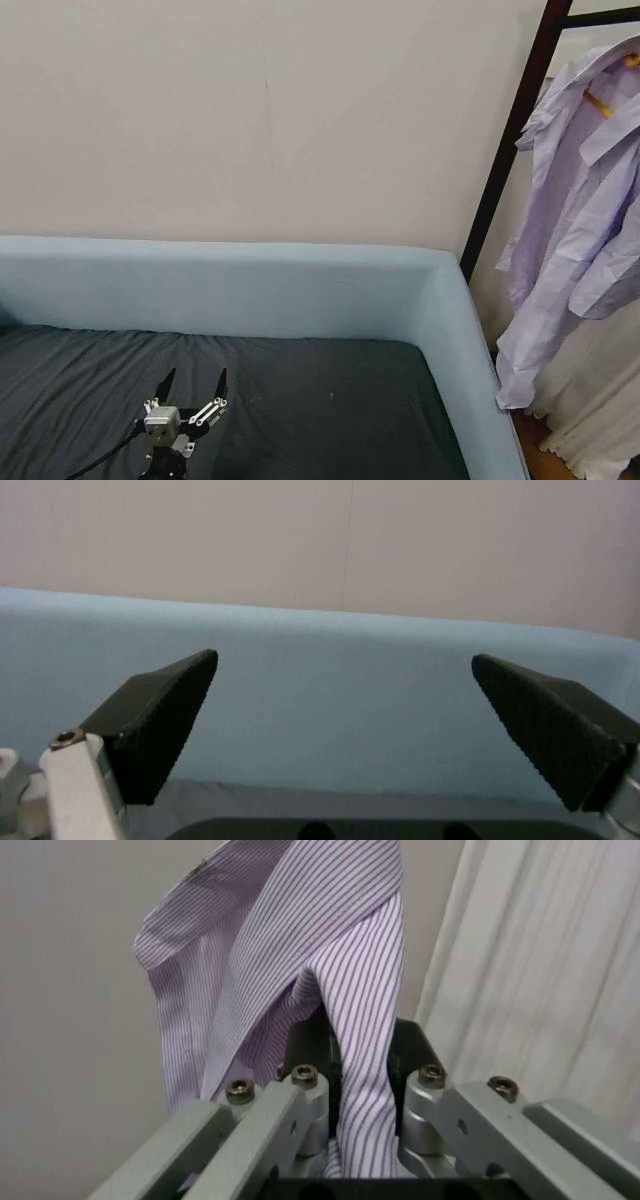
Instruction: Pick up the clothes from the sofa and hang them on the clothes hanger.
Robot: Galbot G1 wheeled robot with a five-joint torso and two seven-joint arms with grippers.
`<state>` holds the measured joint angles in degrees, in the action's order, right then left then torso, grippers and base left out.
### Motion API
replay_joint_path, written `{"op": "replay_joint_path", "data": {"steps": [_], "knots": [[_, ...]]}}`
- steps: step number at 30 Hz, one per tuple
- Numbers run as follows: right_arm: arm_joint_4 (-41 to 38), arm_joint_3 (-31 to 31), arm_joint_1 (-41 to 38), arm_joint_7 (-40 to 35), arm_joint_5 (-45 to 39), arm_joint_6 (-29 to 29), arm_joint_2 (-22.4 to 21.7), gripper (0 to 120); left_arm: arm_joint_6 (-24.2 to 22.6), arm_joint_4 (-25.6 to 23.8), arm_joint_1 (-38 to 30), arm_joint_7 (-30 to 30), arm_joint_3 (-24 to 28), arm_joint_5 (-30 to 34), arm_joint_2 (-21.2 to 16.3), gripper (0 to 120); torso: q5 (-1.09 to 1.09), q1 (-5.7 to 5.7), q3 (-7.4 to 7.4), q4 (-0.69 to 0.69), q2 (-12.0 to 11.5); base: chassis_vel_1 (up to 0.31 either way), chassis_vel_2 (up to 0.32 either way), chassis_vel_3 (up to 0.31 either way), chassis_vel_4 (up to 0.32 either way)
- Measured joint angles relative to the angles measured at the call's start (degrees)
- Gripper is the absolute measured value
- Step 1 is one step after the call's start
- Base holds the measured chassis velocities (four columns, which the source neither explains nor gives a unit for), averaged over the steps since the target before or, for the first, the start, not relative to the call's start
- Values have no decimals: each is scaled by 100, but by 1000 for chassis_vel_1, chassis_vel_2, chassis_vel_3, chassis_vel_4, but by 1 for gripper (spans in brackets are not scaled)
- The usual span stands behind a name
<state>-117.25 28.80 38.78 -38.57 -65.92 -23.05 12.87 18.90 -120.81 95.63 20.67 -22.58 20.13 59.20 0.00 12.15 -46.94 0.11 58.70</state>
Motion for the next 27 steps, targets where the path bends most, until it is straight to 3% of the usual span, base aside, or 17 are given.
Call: {"op": "replay_joint_path", "data": {"steps": [5, 16, 24, 27], "knots": [[221, -756, -533, 326, 527, 169, 582, 8, 0, 0, 0, 0, 0, 0, 0, 100, -1, 1, -1, -4, 0, 0, 0, 0, 0], [1146, -1352, -1262, 680, 1727, 262, 1700, 8, 0, 0, 0, 0, 0, 0, 0, 100, 1, 1, -1, -3, 0, 0, 0, 0, 0], [1491, -2113, -2808, 414, 1875, -1321, 1642, 8, 0, 0, 0, 0, 0, 1, 0, 100, -2, 1, 0, -3, 0, 0, 0, 0, 0], [1390, -2156, -2913, 447, 1871, -1534, 1546, 8, 0, 0, 0, 0, 0, 1, 0, 100, -2, 1, 0, -3, 0, 0, 0, 0, 0]]}}
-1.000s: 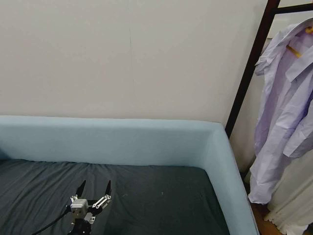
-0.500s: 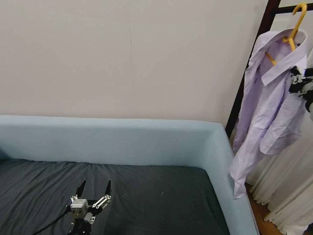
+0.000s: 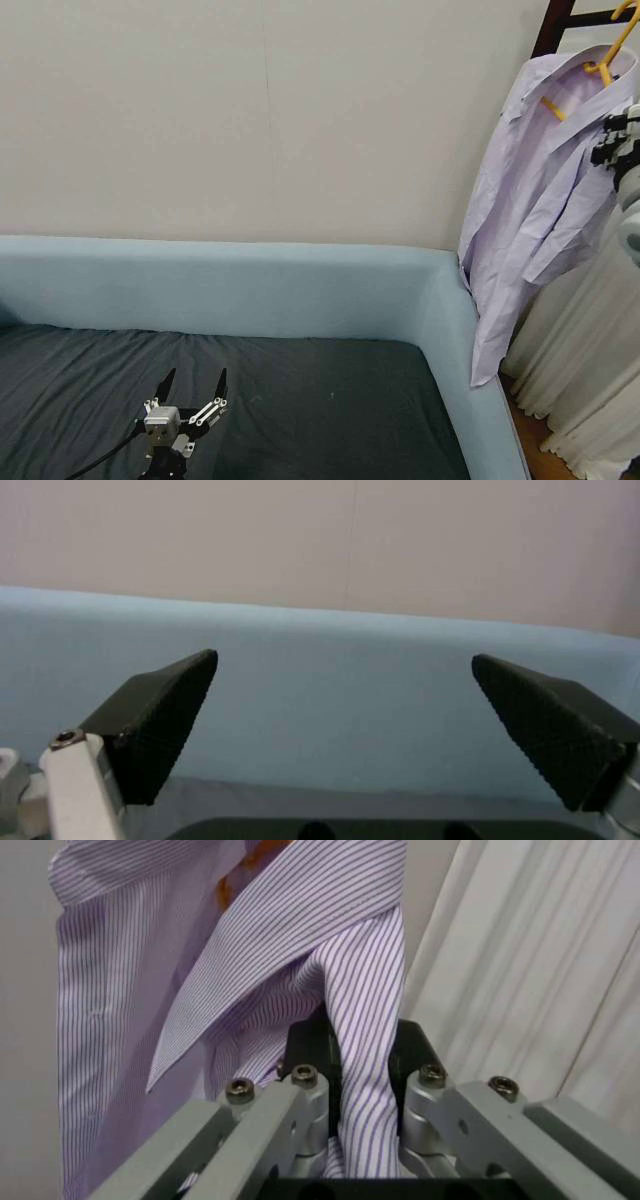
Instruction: Pick up the clothes from the sofa and hang them on the clothes hanger.
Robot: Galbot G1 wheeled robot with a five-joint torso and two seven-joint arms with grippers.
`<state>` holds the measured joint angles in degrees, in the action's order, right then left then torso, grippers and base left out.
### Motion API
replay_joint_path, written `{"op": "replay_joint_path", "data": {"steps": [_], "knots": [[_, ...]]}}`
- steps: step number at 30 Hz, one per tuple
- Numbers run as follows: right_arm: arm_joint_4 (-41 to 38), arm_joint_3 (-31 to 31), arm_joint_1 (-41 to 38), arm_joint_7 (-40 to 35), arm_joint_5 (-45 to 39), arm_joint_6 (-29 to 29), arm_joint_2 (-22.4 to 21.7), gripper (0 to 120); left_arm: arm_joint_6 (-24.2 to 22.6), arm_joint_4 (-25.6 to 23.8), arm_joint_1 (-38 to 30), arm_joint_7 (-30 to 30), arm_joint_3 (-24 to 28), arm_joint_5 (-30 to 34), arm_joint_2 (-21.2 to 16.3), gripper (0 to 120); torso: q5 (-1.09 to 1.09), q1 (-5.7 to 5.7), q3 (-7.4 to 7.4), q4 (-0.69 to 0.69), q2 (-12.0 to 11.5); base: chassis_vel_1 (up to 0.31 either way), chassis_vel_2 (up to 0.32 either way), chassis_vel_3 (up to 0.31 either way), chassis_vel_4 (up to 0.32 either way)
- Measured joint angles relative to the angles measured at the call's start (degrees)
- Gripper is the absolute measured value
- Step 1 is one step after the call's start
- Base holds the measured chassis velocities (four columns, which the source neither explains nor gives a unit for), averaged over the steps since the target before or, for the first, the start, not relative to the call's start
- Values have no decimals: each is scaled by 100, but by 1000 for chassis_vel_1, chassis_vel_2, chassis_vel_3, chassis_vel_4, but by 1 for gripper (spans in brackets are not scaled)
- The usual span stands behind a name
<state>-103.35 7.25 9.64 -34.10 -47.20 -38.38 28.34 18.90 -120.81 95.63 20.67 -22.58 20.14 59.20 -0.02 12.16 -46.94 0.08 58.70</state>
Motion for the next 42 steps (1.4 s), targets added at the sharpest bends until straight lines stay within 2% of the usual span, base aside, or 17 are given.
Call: {"op": "replay_joint_path", "data": {"steps": [4, 8, 14, 18, 21, 25, 30, 35, 38, 42], "knots": [[-495, 406, 455, 72, -36, -183, -298, 8, 0, 0, 0, 1, 0, 0, 0, 100, 0, -1, 1, 2, 0, 0, 0, 0, 0], [-965, 985, 1243, 56, -255, -332, -752, 8, 0, 0, 0, -1, 0, 0, 0, 100, 4, -1, 1, 3, 0, 0, 0, 0, 0], [-1044, 1261, 1487, -18, -275, -381, -1056, 8, 0, 0, 0, 0, 0, 0, 0, 100, 2, -1, 1, 3, 0, 0, 0, 0, 0], [-859, 1038, 1143, -32, -216, -382, -1052, 8, 0, 0, 0, 0, 0, 0, 0, 100, 2, -1, 1, 2, 0, 0, 0, 0, 0], [-519, 749, 747, 95, -99, -299, -778, 8, 0, 0, 0, -1, 0, 0, 0, 100, 1, -1, 0, 0, 0, 0, 0, 0, 0], [-167, 573, 616, 317, 424, -116, -484, 8, 0, 0, 0, 0, 0, 0, 0, 100, 3, -1, 0, 0, 0, 0, 0, 0, 0], [40, 283, 328, 381, 663, -79, -357, 8, 0, 0, 0, 0, 0, 0, 0, 100, 4, 0, -1, 1, 0, 0, 0, 0, 0], [203, -333, -336, 368, 756, -166, -237, 8, 0, 0, 0, 0, 0, 0, 0, 100, 1, -1, 0, 1, 0, 0, 0, 0, 0], [435, -1102, -1118, 233, 732, -325, -84, 8, 0, 0, 0, 0, 0, 0, 0, 100, 1, 0, 0, 0, 0, 0, 0, 0, 0], [625, -1458, -1437, 100, 698, -361, -11, 8, 0, 0, 0, 0, 0, 0, 0, 100, 0, -1, -1, -1, 0, 0, 0, 0, 0]]}}
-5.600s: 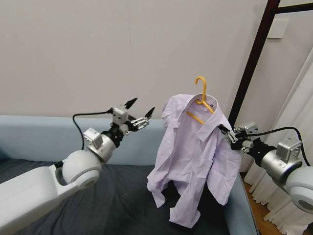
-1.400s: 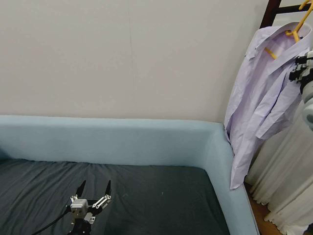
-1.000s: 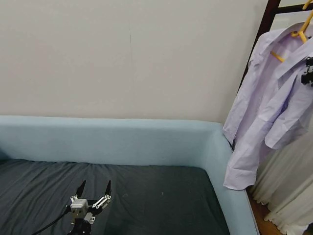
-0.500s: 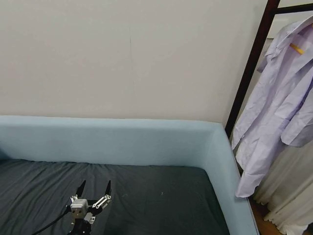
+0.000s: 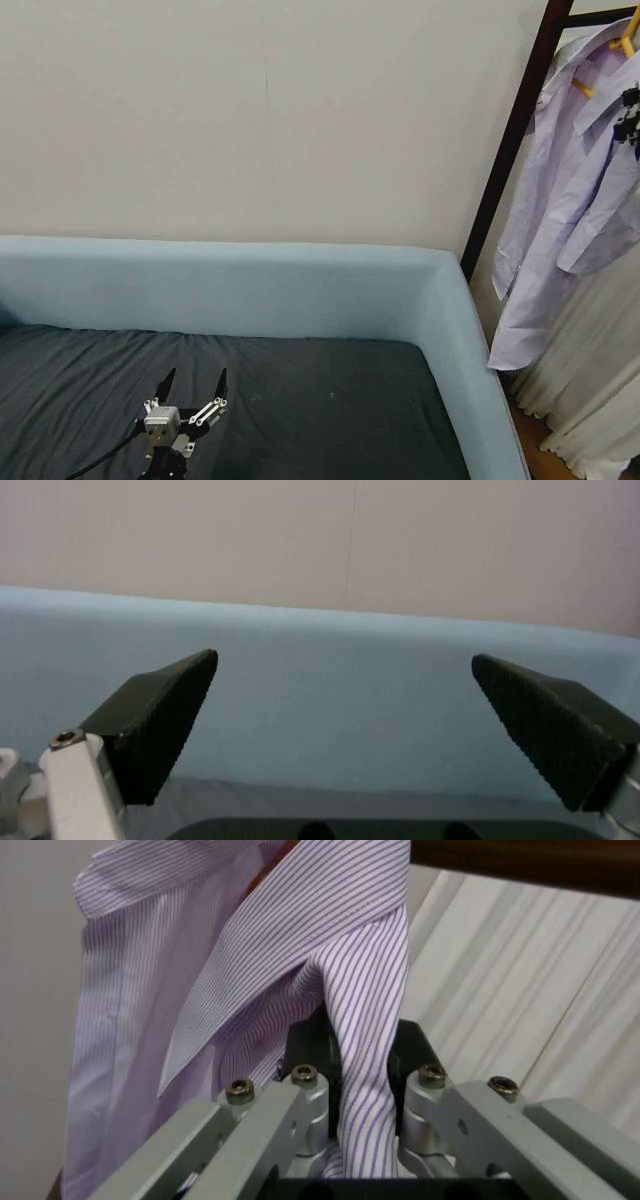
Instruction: Pick up the clothes from the sofa and hang them on the clothes hanger.
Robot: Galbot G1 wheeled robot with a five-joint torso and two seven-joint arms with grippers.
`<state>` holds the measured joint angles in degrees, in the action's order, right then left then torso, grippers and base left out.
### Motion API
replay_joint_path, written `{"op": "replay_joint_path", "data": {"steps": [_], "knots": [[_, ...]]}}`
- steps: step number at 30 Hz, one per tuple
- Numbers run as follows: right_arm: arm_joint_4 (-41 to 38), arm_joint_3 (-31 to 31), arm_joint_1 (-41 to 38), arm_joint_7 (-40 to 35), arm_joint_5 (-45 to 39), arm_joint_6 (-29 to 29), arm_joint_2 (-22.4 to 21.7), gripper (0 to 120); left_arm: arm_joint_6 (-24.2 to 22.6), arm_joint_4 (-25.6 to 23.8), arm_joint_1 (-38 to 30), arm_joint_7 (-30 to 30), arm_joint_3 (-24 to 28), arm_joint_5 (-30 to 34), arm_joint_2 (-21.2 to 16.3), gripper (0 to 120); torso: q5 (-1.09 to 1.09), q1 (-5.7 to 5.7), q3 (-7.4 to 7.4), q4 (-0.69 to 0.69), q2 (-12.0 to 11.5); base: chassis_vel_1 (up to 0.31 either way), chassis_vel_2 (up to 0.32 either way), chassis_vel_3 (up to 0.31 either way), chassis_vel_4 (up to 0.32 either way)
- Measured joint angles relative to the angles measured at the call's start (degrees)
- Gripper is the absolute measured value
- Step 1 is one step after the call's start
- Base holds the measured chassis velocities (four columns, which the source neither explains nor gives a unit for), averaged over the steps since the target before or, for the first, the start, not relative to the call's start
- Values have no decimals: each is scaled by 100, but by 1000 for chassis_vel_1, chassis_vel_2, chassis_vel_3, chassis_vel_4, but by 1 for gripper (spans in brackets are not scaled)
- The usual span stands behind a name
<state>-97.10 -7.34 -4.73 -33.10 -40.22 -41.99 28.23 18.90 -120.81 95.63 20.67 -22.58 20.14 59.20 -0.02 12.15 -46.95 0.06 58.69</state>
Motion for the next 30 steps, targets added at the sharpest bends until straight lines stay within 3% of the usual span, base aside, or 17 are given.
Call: {"op": "replay_joint_path", "data": {"steps": [12, 23, 30], "knots": [[476, -442, -373, -346, -186, -6, 151, 8, 0, 0, 0, 0, 0, 0, 0, 100, 1, 0, 0, 3, 0, 0, 0, 0, 0], [1032, -1173, -1099, -670, -450, -11, 589, 8, 0, 0, 0, 0, 0, 0, 0, 100, 0, 0, 0, 1, 0, 0, 0, 0, 0], [1284, -1555, -1373, -1141, -1090, -14, 736, 8, 0, 0, 0, 0, 0, 0, 0, 100, 0, 0, 1, 1, 0, 0, 0, 0, 0]]}}
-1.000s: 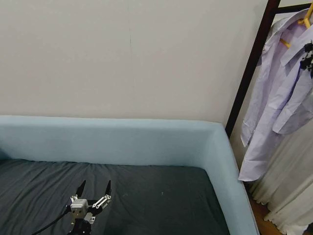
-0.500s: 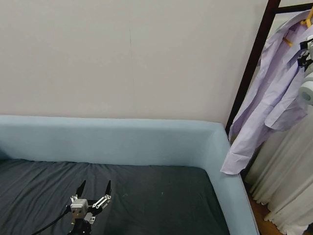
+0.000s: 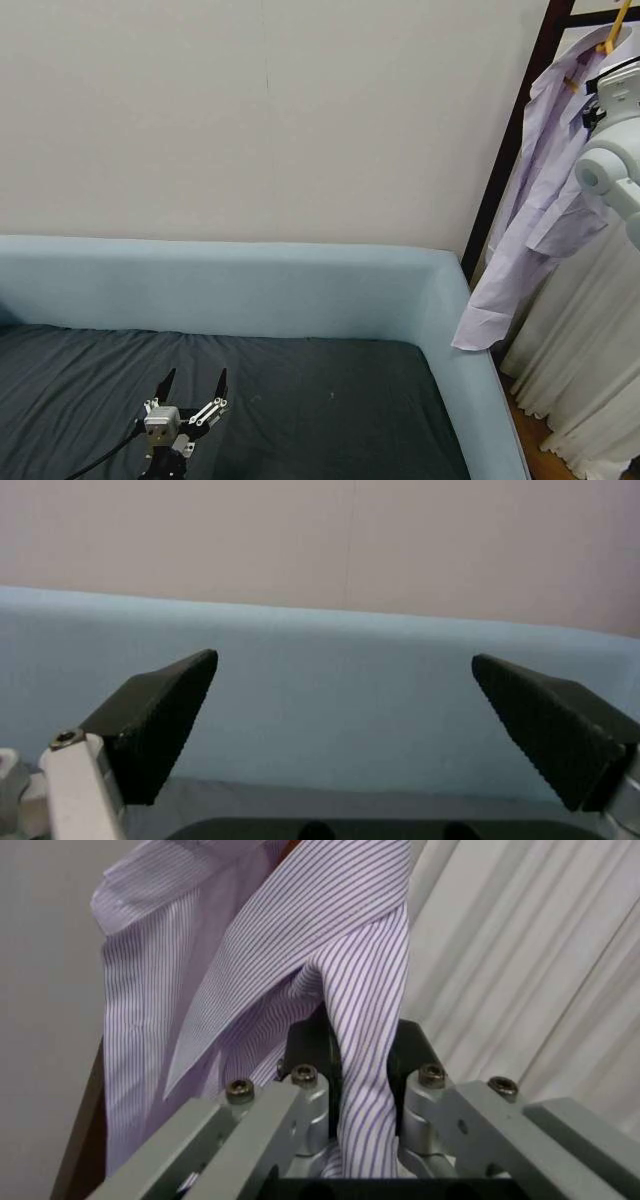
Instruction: Pick up the clothes from the sofa and hang them on the clothes hanger.
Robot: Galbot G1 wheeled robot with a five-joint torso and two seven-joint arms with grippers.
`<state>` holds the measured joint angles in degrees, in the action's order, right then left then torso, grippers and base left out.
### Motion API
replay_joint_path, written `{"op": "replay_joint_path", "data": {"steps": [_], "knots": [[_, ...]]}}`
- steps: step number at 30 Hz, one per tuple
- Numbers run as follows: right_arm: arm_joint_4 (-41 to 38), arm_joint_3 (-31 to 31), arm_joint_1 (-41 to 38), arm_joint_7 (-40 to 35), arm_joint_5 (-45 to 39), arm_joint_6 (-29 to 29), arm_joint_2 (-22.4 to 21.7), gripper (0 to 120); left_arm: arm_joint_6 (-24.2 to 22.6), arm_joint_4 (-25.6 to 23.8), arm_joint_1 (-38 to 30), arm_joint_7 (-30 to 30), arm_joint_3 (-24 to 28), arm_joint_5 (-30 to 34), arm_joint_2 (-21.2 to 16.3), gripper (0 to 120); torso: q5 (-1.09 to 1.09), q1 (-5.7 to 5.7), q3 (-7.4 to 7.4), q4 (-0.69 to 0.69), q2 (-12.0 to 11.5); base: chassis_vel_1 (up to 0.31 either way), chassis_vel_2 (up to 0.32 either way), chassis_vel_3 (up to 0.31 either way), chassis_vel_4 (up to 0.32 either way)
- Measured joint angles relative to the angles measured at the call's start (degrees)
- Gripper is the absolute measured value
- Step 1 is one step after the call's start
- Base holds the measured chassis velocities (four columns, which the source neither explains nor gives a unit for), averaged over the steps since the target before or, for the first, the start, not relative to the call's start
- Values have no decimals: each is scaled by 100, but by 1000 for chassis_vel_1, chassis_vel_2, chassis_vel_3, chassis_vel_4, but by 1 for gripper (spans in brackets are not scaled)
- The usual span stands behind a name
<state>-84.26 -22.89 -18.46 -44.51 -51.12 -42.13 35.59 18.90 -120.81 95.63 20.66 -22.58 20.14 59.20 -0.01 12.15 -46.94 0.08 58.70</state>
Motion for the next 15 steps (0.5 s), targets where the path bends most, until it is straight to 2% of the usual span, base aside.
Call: {"op": "replay_joint_path", "data": {"steps": [9, 15], "knots": [[98, -187, -114, -383, -416, 1, 113, 8, 0, 0, 0, 0, 0, 0, 0, 100, 1, 0, 0, 1, 1, 0, 0, 0, 0], [452, -484, -468, -605, -636, -3, 350, 8, 0, 0, 0, 0, 0, 0, 0, 100, 2, 0, 0, 1, 1, 0, 0, 0, 0]]}}
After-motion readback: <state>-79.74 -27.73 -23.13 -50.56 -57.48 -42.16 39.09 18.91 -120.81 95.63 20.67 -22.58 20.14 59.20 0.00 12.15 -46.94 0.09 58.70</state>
